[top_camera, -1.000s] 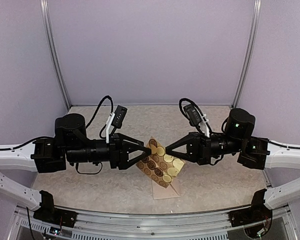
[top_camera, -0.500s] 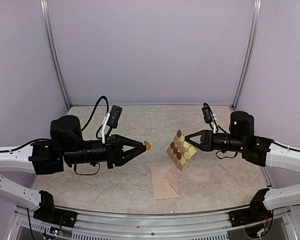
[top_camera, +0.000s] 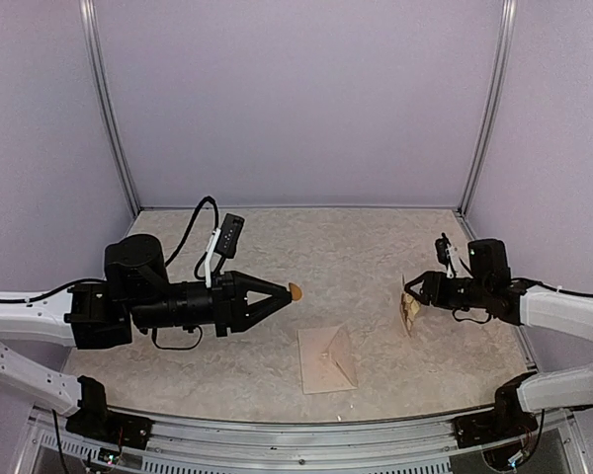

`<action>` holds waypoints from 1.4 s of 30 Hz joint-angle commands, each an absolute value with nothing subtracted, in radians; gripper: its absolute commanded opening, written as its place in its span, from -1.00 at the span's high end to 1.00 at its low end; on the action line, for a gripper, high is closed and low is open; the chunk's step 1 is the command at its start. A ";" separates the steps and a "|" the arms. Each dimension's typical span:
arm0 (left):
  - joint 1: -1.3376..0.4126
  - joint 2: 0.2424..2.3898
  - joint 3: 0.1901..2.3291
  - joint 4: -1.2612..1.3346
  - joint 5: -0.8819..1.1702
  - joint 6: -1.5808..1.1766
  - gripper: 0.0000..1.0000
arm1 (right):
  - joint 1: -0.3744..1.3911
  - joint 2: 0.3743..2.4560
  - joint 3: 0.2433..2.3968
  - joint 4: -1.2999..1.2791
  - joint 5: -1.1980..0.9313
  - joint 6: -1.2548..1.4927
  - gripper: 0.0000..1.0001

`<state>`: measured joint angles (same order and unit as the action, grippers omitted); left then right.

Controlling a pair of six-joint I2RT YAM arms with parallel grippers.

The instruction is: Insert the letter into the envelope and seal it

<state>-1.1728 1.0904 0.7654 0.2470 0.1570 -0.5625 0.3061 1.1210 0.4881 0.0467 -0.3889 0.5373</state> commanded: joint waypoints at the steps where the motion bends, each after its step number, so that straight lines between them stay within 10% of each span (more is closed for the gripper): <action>1: -1.169 1.098 0.766 0.250 0.126 -0.577 0.46 | 0.291 1.100 0.582 -0.122 -0.247 0.446 -0.53; 5: -1.169 1.112 0.772 0.208 0.074 -0.609 0.46 | 0.293 1.010 0.654 -0.218 -0.241 0.400 -0.79; 18: -1.170 1.222 0.804 0.201 0.131 -0.698 0.46 | 0.537 0.859 0.709 -0.108 -0.734 0.459 -0.33; 42: -1.193 1.304 0.845 0.219 0.208 -0.697 0.54 | 0.961 1.106 0.740 0.241 -0.655 0.554 0.20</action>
